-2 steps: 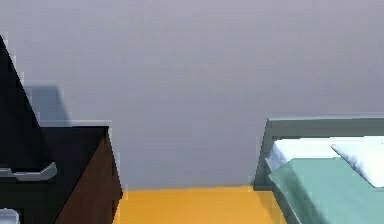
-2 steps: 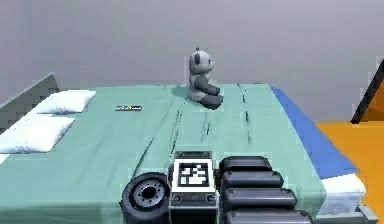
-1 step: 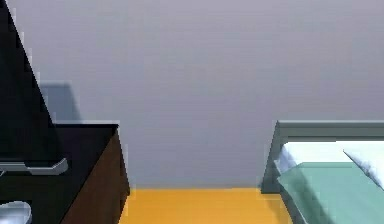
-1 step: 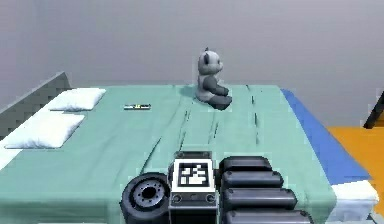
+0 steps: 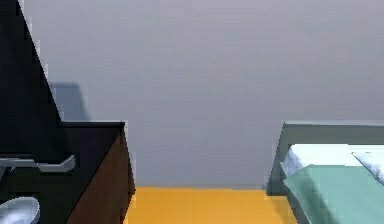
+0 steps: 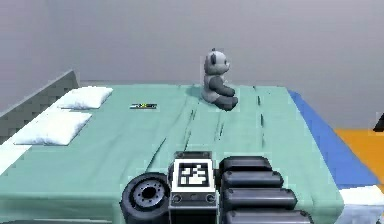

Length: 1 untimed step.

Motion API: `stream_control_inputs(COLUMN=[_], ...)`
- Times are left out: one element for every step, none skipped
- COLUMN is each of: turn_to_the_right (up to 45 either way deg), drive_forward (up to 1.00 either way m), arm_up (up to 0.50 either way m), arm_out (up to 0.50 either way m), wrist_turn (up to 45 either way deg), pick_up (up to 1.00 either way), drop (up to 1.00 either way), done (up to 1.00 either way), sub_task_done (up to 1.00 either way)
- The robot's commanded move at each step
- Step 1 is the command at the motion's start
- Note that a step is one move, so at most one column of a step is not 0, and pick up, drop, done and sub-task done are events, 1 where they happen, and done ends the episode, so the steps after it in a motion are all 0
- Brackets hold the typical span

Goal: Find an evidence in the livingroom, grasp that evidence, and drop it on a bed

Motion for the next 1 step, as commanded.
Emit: stream_control_inputs(turn_to_the_right=[-6.0], drive_forward=[0.00], arm_up=[0.00], arm_out=[0.00], wrist_turn=[0.0], pick_up=[0.00], drop=[0.00], done=[0.00], sub_task_done=[0.00])
